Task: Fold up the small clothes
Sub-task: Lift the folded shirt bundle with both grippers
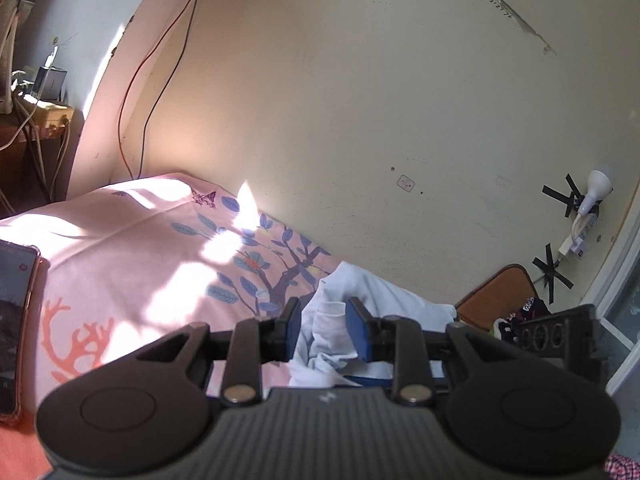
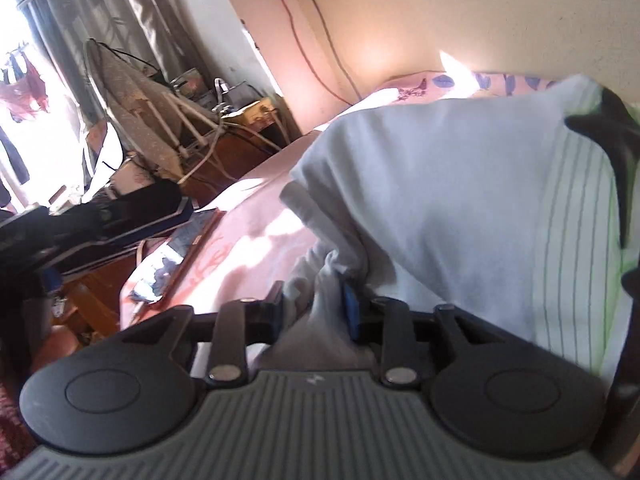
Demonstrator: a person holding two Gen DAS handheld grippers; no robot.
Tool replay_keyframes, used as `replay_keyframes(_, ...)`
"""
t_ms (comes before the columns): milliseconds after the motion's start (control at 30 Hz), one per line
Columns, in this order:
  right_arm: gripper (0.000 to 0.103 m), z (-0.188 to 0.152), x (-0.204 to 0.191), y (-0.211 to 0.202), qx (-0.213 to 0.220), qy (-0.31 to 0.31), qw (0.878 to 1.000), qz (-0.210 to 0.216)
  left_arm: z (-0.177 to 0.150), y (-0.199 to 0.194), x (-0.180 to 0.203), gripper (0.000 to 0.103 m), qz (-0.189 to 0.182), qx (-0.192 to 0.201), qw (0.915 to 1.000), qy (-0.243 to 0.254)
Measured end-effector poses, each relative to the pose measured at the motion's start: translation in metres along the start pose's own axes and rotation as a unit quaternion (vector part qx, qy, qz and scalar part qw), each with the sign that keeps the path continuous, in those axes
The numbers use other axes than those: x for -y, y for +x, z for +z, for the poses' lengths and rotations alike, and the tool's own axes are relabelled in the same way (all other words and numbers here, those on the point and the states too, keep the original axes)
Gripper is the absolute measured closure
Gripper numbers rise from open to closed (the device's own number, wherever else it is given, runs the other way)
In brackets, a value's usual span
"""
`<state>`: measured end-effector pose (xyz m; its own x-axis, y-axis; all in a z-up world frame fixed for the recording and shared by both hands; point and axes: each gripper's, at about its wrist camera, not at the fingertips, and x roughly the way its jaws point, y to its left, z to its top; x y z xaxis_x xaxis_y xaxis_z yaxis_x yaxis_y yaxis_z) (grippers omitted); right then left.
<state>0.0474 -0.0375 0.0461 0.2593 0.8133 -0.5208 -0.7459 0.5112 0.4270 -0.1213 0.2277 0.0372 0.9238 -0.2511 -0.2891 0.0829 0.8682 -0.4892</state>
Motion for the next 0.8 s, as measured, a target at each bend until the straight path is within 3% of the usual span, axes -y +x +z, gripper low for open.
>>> replay_keyframes(67, 0.056, 0.001, -0.004, -0.034, 0.022, -0.022, 0.999, 0.031, 0.001, 0.003, 0.007, 0.077, -0.021, 0.002, 0.9998, 0.005)
replay_keyframes(167, 0.057, 0.004, -0.005, -0.084, 0.073, -0.06, 0.995, 0.02, 0.004, 0.013, 0.024, 0.077, -0.061, 0.005, 0.9979, 0.018)
replay_keyframes(267, 0.059, 0.015, 0.004, -0.117, 0.136, -0.069, 0.986, -0.062, 0.008, 0.034, 0.05, 0.076, -0.088, 0.001, 0.9946, 0.055)
replay_keyframes(333, 0.063, 0.025, 0.018, -0.121, 0.155, -0.052, 0.981, -0.102, 0.007, 0.055, 0.063, 0.075, -0.09, -0.01, 0.9924, 0.084)
replay_keyframes(400, 0.066, 0.03, 0.037, -0.113, 0.152, -0.035, 0.981, -0.112, 0.004, 0.079, 0.069, 0.076, -0.07, -0.032, 0.9912, 0.108)
replay_keyframes(500, 0.065, 0.032, 0.066, -0.083, 0.113, -0.005, 0.986, -0.124, -0.002, 0.122, 0.057, 0.078, 0.002, -0.096, 0.9892, 0.111)
replay_keyframes(600, 0.065, 0.023, 0.08, -0.047, 0.061, -0.038, 0.981, -0.181, -0.014, 0.151, 0.032, 0.083, 0.043, -0.156, 0.9828, 0.088)
replay_keyframes(800, 0.065, 0.016, 0.077, -0.033, 0.071, -0.072, 0.973, -0.208, -0.028, 0.148, 0.029, 0.084, 0.055, -0.132, 0.9814, 0.128)
